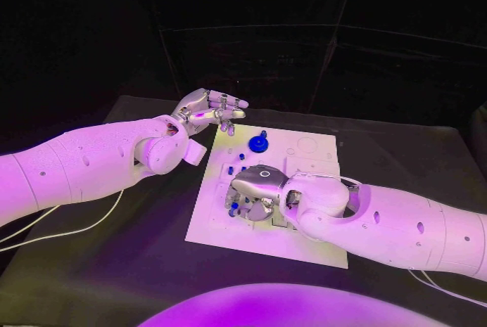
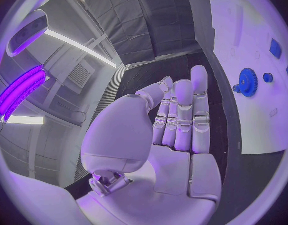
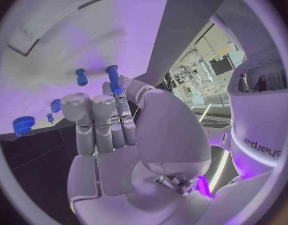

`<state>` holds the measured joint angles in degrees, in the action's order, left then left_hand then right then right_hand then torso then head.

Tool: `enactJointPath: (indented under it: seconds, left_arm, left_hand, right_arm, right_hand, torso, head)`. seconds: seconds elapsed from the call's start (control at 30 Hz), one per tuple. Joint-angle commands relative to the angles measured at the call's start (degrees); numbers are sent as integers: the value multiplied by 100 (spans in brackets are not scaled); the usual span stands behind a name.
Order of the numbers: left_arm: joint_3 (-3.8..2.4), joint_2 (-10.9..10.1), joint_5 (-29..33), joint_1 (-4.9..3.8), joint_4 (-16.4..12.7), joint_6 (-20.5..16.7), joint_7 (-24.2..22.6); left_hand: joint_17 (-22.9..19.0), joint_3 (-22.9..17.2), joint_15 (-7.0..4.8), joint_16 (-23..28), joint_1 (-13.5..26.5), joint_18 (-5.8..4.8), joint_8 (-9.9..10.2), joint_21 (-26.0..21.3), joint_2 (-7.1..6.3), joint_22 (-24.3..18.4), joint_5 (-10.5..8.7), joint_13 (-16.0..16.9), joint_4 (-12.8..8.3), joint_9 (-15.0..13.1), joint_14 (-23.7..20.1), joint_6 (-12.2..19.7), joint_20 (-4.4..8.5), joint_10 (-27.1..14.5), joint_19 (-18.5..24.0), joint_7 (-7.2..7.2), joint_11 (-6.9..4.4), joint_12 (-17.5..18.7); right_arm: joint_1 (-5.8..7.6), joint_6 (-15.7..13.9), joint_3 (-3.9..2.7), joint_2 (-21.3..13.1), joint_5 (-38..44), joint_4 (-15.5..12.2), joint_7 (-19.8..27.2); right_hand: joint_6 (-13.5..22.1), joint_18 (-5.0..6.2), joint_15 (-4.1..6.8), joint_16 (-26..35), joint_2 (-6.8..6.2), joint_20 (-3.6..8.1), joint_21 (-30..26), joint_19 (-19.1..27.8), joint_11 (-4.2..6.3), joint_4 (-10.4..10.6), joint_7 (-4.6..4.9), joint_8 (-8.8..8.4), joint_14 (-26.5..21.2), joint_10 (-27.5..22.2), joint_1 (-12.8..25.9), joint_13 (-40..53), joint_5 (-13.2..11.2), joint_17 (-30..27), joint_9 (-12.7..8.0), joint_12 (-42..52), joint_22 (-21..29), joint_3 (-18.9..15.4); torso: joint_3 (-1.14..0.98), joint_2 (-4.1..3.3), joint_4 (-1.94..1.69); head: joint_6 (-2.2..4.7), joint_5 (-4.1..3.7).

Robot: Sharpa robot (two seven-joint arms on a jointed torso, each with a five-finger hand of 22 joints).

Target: Assemble the parts on the task board

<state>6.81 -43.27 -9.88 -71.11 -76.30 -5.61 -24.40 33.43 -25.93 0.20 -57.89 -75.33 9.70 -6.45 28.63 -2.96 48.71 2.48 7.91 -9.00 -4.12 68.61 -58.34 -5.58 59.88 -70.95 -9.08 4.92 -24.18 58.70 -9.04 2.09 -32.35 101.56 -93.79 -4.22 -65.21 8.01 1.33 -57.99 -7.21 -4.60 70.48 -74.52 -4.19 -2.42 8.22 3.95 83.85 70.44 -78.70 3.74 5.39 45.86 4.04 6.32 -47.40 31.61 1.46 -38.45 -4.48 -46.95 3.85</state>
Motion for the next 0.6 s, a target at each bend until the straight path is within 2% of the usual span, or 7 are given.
enactJointPath:
  seconds: [0.03, 0.2, 0.3, 0.47, 0.6]
  left_arm:
    - [-4, 12, 24, -7, 0, 74, -43]
    - [-4, 13, 24, -8, 1, 74, -38]
    - [-4, 13, 24, -8, 3, 75, -34]
    - [-4, 13, 24, -8, 3, 77, -32]
    - [-4, 13, 24, -8, 7, 80, -32]
  left_hand:
    - [-5, 22, -7, 34, 63, 69, -9, -24, 9, -7, 28, 9, 6, -1, -42, -6, -11, -35, 38, -3, -4, -31]
    - [-5, 22, -7, 34, 63, 69, -9, -24, 9, -7, 28, 9, 6, -1, -42, -6, -11, -35, 38, -3, -4, -31]
    - [-5, 22, -7, 34, 63, 69, -9, -24, 9, -7, 28, 9, 6, -1, -42, -6, -11, -35, 38, -3, -4, -31]
    - [-5, 22, -7, 34, 63, 69, -9, -24, 9, -7, 28, 9, 6, -1, -42, -6, -11, -35, 38, -3, -4, -31]
    - [-5, 22, -7, 34, 63, 69, -9, -24, 9, -7, 28, 9, 6, -1, -42, -6, -11, -35, 38, -3, -4, -31]
  right_arm:
    - [-4, 120, 8, 18, 108, 9, -14]
    - [-4, 50, 8, 32, 117, 23, 20]
    - [-4, -20, 9, 38, 107, 27, 49]
    - [-5, -178, 10, 32, 67, 26, 93]
    - [-6, -460, 11, -3, 9, 21, 154]
  right_hand:
    - [72, -52, -34, 42, -27, -23, -3, 39, 9, 5, 8, -32, -11, -20, 99, -3, 56, -15, -13, -48, 23, -47]
    - [334, -36, -105, 85, -180, -75, -65, 122, -79, 63, 91, -52, -39, -273, 312, -21, 133, -86, -39, -204, 148, -180]
    - [516, -9, -142, 152, -280, -115, -140, 199, -123, 98, 103, -51, -70, -461, 431, -20, 186, -179, -41, -260, 287, -317]
    - [663, 17, -164, 224, -324, -142, -216, 270, -148, 130, 117, -44, -108, -634, 509, -13, 286, -279, -34, -243, 421, -515]
    - [864, 48, -197, 327, -342, -174, -324, 364, -186, 200, 151, -41, -174, -869, 610, -6, 427, -425, -32, -210, 617, -872]
  torso:
    - [-3, 0, 2]
    - [-2, 2, -3]
    - [1, 8, -5]
    - [2, 5, -3]
    - [2, 13, -1]
  head:
    - [-4, -12]
    - [2, -24]
    - [2, -27]
    - [4, -27]
    - [21, -25]
